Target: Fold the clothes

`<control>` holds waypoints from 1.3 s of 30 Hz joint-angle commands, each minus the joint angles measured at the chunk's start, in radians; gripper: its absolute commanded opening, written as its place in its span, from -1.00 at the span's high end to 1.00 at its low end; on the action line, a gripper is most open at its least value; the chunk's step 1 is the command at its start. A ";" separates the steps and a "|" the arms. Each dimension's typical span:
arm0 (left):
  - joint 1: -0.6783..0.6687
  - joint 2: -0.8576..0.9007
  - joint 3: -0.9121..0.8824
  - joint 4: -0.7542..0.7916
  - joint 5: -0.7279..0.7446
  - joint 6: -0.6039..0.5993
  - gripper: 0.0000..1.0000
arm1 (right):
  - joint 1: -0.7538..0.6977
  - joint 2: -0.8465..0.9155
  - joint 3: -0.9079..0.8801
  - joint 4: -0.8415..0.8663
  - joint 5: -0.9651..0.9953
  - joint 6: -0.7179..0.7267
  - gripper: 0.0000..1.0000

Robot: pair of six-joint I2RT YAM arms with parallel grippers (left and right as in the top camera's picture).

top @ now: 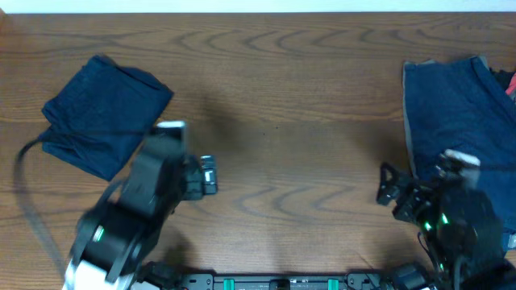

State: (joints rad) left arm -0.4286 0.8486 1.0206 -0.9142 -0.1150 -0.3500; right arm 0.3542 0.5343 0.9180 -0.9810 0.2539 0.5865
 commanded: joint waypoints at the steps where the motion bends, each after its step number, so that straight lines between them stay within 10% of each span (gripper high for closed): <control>1: -0.005 -0.132 -0.098 0.071 -0.167 -0.029 -0.96 | 0.012 -0.076 -0.083 0.022 0.187 0.041 -0.99; 33: -0.005 -0.262 -0.125 0.079 -0.167 -0.029 -0.96 | -0.009 -0.140 -0.117 -0.131 0.217 0.031 -0.99; 39: -0.005 -0.262 -0.125 0.078 -0.167 -0.029 -0.96 | -0.104 -0.270 -0.232 0.055 0.067 -0.302 -0.98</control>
State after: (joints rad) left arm -0.4286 0.5888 0.8997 -0.8387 -0.2665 -0.3702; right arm 0.2886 0.3122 0.7368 -0.9634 0.4061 0.4847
